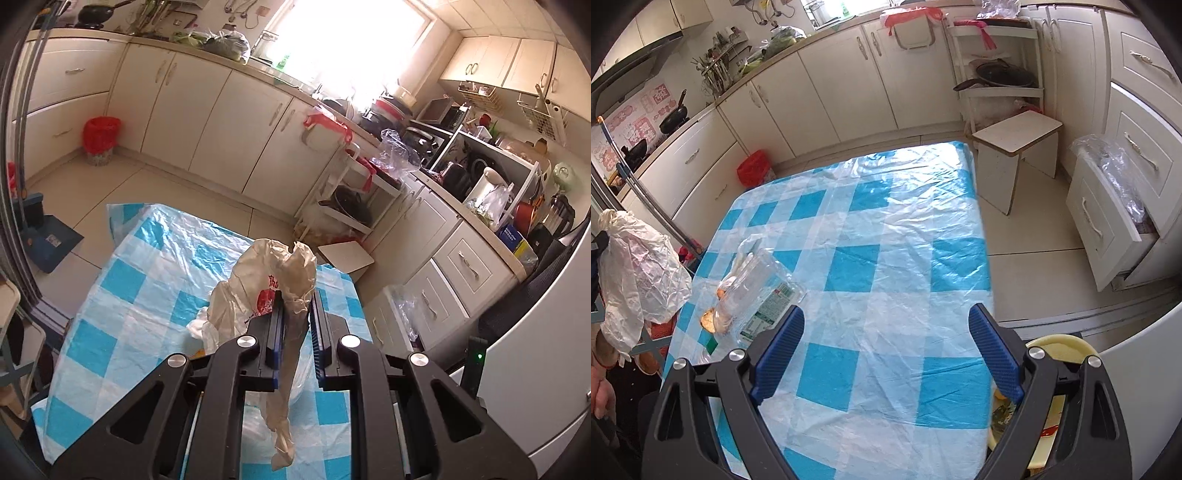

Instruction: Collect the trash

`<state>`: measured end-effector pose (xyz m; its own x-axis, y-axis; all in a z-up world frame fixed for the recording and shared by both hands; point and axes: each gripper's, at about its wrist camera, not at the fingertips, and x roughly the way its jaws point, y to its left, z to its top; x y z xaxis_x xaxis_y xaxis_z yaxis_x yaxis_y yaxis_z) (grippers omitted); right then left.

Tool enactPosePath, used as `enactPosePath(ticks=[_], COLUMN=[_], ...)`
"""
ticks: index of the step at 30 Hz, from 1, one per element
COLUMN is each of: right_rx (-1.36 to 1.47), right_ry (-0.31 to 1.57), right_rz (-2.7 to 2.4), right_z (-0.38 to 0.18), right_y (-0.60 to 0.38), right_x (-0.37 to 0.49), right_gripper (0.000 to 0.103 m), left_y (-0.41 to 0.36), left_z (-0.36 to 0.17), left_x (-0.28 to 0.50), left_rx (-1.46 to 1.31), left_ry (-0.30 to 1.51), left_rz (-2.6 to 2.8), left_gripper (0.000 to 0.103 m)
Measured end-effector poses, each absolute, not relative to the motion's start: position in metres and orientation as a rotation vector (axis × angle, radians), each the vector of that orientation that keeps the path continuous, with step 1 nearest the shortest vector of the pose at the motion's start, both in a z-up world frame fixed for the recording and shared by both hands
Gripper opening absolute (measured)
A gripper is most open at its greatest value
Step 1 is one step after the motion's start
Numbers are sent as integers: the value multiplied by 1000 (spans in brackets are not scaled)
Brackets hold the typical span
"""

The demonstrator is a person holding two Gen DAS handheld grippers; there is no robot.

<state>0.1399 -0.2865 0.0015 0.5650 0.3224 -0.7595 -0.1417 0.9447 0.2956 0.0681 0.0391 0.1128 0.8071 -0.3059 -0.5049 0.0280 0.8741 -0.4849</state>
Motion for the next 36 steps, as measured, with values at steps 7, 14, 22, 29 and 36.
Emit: enactPosePath(ticks=[7,14,22,29,36], right_rx=[190,152,100,-26,-159], right_ry=[964,935,945,946,1019], right_rz=[381,353,258,230,304], right_z=[-5,-10,-31,-42,-46], right_y=[-213,-152,-121,-120,-142], right_x=[141,148,155,160,157], right_gripper=[90,93,93,93,87], left_y=[52,47,46,52,56], left_z=[81,62,48,27,-3], left_x=[31,14,12,20,36], left_rx=[-430,-315,-268,-278,-293], left_ry=[662,690,705,743,794], left_rz=[-122,-66,-53,-47,-35], left_gripper=[13,13,13,13,14])
